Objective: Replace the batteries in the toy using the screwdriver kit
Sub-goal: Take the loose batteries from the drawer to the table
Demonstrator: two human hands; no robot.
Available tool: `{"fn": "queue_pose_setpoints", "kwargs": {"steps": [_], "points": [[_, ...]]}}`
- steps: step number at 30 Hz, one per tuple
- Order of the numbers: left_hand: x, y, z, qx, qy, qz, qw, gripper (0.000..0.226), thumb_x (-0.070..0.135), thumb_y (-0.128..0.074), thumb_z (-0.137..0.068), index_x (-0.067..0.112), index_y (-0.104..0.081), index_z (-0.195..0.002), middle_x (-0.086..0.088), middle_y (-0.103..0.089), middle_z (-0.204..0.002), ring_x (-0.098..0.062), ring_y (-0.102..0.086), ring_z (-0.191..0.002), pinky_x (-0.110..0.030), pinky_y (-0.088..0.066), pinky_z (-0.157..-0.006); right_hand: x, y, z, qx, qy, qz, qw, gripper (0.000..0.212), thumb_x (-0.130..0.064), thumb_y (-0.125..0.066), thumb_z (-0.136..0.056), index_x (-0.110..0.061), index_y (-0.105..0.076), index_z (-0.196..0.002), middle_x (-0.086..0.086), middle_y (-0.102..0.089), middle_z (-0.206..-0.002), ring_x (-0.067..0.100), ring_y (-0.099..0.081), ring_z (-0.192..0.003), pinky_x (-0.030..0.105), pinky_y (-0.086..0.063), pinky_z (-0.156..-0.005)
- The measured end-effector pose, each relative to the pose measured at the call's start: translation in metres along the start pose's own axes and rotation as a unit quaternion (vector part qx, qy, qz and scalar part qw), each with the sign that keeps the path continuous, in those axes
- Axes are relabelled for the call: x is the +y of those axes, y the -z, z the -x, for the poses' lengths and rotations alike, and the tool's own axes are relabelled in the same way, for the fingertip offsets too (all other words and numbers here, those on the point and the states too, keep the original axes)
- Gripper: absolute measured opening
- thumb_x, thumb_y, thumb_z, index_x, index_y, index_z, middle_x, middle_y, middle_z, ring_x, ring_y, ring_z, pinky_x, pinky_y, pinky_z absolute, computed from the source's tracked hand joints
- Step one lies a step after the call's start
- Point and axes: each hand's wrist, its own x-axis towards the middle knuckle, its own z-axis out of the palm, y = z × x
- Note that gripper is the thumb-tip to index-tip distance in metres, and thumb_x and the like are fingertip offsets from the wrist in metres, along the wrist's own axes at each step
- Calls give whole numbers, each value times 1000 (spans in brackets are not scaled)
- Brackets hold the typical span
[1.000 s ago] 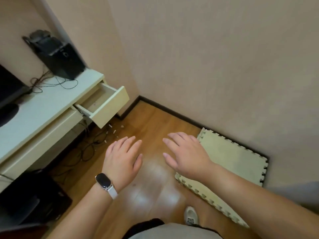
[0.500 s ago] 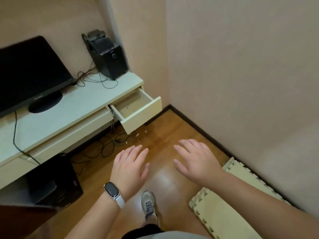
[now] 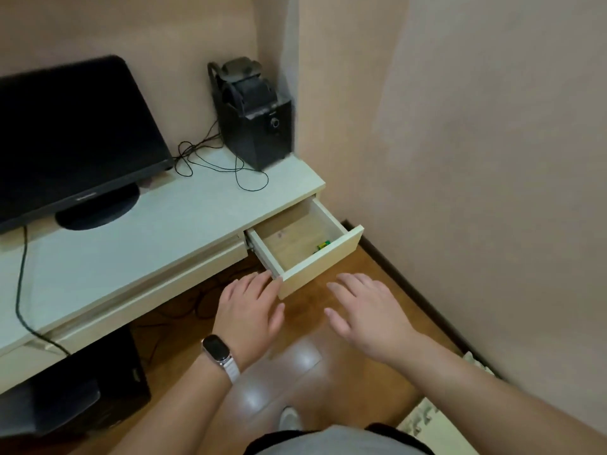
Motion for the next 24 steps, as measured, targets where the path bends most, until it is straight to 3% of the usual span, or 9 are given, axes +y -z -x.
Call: {"fn": "queue_pose_setpoints", "kwargs": {"steps": [7, 15, 20, 24], "points": [[-27, -21, -45, -40, 26, 15, 999, 45, 37, -76, -78, 27, -68, -120, 2, -69, -122, -21, -66, -113, -44, -52, -95, 22, -12, -70, -68, 13, 24, 997, 56, -55, -27, -94, -24, -52, -133, -2, -55, -134, 20, -49, -125, 38, -42, -101], [-45, -59, -112, -87, 73, 5, 994, 43, 39, -76, -78, 26, -68, -118, 1, -70, -120, -23, -66, -111, -44, -54, -92, 81, -51, -156, -137, 39, 0, 990, 52, -54, -31, -96, -27, -44, -138, -6, -47, -140, 15, -41, -129, 33, -34, -104], [-38, -87, -168, -134, 92, 45, 986, 39, 39, -51, -89, 23, -66, -121, -1, -67, -123, -24, -64, -112, -41, -54, -90, 136, -66, -216, -178, 42, -18, 983, 49, -54, -35, -95, -28, -47, -135, -7, -49, -138, 14, -41, -128, 34, -37, -105], [-22, -115, -216, -173, 93, 79, 977, 40, 41, -45, -89, 25, -64, -121, -1, -67, -121, -24, -66, -107, -41, -55, -84, 180, -80, -253, -209, 78, -24, 975, 51, -55, -30, -95, -29, -44, -137, -7, -46, -143, 14, -42, -129, 35, -40, -103]]}}
